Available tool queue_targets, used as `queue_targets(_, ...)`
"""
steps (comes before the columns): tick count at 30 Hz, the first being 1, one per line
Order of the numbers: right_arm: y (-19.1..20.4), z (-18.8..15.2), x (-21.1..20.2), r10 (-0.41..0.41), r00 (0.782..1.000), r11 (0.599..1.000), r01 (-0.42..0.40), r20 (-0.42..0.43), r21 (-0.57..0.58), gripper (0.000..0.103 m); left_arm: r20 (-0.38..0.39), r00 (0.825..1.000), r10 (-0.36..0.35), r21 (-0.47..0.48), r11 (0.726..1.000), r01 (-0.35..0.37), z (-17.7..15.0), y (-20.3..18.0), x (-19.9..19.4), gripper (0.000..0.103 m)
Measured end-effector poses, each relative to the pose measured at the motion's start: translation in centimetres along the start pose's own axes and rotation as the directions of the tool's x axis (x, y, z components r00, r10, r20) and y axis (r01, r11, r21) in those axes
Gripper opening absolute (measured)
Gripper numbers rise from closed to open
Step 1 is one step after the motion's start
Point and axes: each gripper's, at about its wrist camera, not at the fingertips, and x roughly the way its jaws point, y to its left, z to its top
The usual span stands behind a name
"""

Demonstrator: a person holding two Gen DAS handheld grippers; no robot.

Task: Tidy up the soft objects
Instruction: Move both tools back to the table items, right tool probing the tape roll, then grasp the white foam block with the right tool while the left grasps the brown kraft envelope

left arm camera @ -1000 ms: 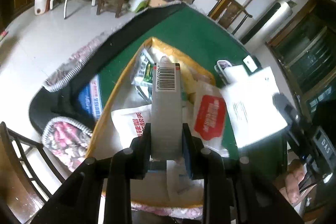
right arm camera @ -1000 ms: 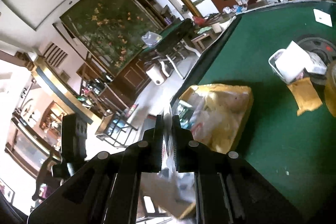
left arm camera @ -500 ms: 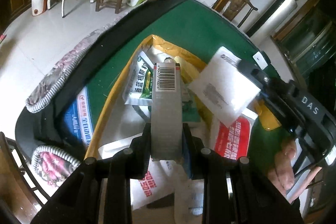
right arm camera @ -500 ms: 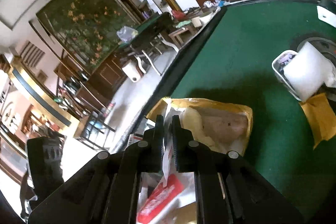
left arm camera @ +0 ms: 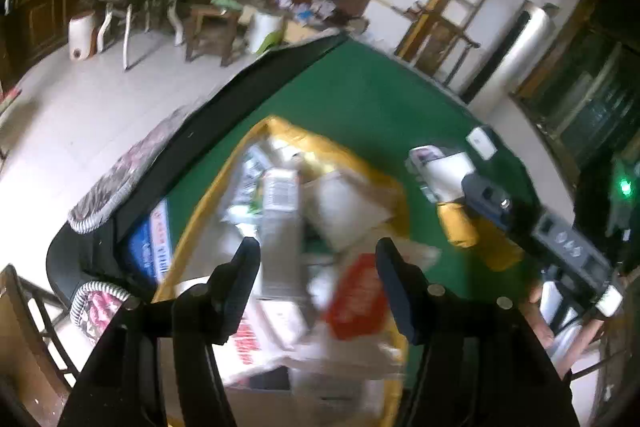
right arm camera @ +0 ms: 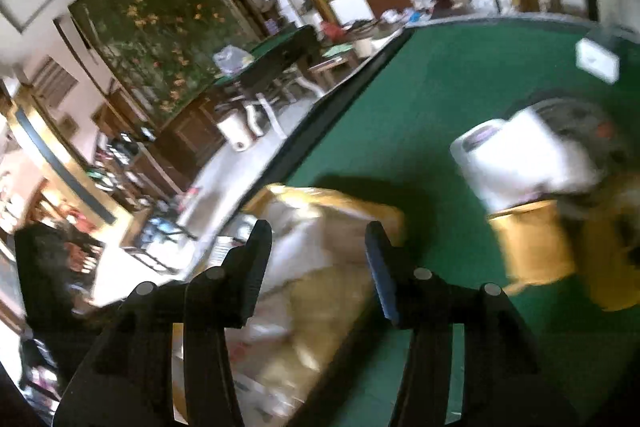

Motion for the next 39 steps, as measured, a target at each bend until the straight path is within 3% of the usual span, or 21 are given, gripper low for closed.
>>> queue_targets(5, -4.7, 0.2, -2.9, -0.137, 0.990, 0.991, 0.137, -0.031, 0.007, 0.049, 0.033, 0.998, -0.062, 0.063, 0.996, 0.060, -0.2, -3.7, -1.8, 0.067)
queue_targets(10, -9.2, 0.8, -5.0, -0.143, 0.989, 0.984, 0.145, -0.029, 0.103, 0.053, -0.047, 0.988, -0.146, 0.070, 0.986, 0.149, -0.4, -6.7, -0.4, 0.067)
queue_targets(13, -12.0, 1.1, -6.5, -0.140, 0.990, 0.980, 0.138, 0.004, 0.140, 0.070, -0.092, 0.981, -0.170, 0.064, 0.982, 0.176, -1.0, -8.9, 1.2, 0.067)
queue_targets(17, -14.2, 0.6, -6.8, -0.132, 0.991, 0.975, 0.126, 0.026, 0.181, 0.070, -0.161, 0.973, -0.167, 0.074, 0.981, 0.181, -1.6, -12.4, 4.3, 0.067)
queue_targets(22, -17.2, -0.7, -7.6, -0.100, 0.986, 0.967, 0.065, 0.135, 0.247, 0.070, -0.201, 0.975, -0.099, 0.107, 0.987, 0.122, -1.8, -16.5, 9.2, 0.067)
queue_targets(24, -18.0, -0.8, -7.6, -0.146, 0.983, 0.952, 0.108, 0.115, 0.288, 0.070, -0.231, 0.970, -0.080, 0.111, 0.988, 0.108, -1.6, -17.5, 11.4, 0.067)
queue_targets(33, -18.4, -0.5, -9.0, -0.082, 0.981, 0.944, 0.021, 0.174, 0.329, 0.070, -0.275, 0.957, 0.091, 0.145, 0.988, -0.052, 0.2, -20.9, 18.8, 0.067)
queue_targets(37, -18.4, -0.5, -9.2, -0.068, 0.981, 0.946, 0.006, 0.182, 0.324, 0.070, -0.303, 0.948, 0.096, 0.172, 0.984, -0.045, -0.4, -21.8, 20.3, 0.065)
queue_targets(39, -18.4, -0.6, -9.2, -0.069, 0.981, 0.946, 0.008, 0.179, 0.323, 0.070, -0.304, 0.947, 0.102, 0.189, 0.981, -0.045, -0.8, -22.0, 20.5, 0.050)
